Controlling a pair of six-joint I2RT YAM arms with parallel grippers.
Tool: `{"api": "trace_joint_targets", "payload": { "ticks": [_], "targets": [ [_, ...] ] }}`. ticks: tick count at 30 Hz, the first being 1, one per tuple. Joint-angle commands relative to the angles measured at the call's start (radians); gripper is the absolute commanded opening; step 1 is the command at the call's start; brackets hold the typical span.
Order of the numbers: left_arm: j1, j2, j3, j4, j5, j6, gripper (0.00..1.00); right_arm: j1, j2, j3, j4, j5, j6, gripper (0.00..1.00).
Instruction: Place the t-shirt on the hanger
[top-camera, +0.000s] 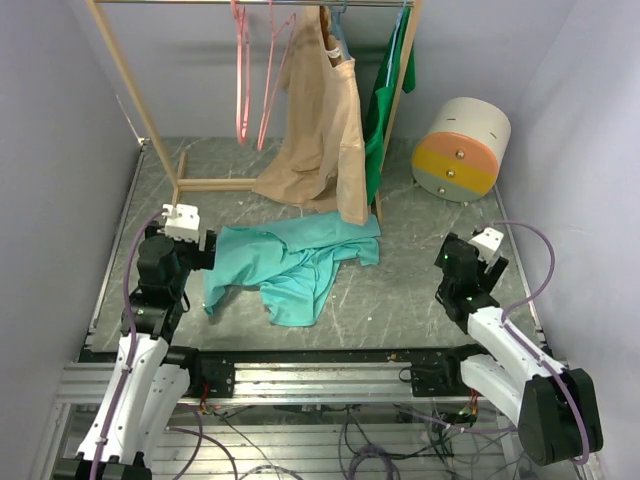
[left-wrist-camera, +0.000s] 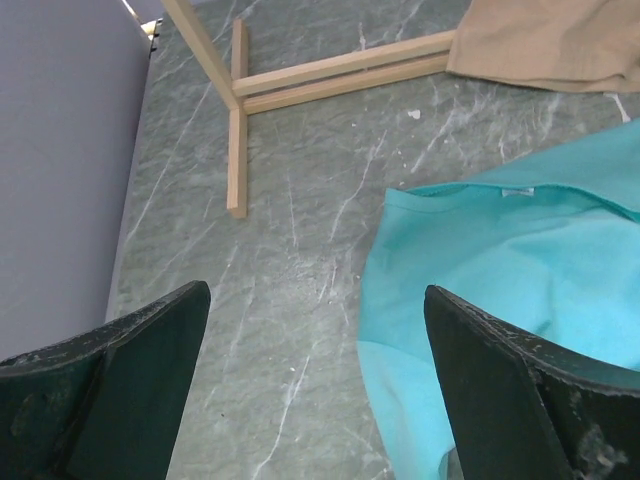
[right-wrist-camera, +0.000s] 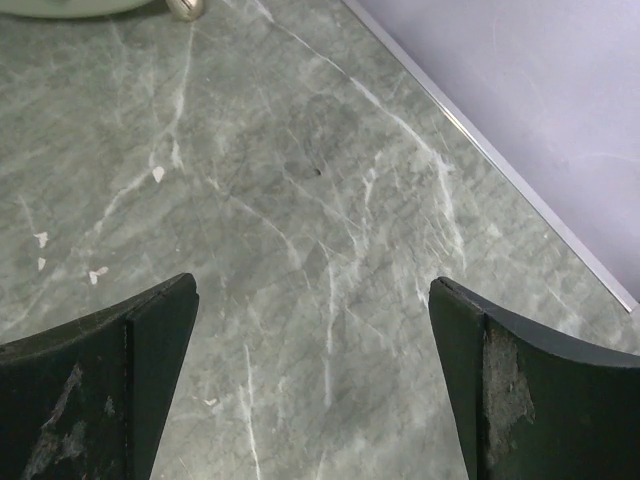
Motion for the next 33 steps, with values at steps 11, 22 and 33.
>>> {"api": "trace_joint_targets", "payload": {
  "ticks": [11, 22, 33],
  "targets": [
    [0.003, 0.250, 0.059, -0.006, 0.151, 0.195, 0.69, 0.001, -0.154, 0.163, -0.194, -0.377, -0.033, 1.00],
    [0.050, 0.648, 0.174, 0.160, 0.307, 0.193, 0.66, 0.001, -0.173, 0.249, -0.353, -0.418, 0.040, 1.00],
    [0.130, 0.936, 0.367, 0.036, 0.535, 0.204, 0.63, 0.001, -0.180, 0.276, -0.403, -0.437, 0.037, 1.00]
  ]
}}
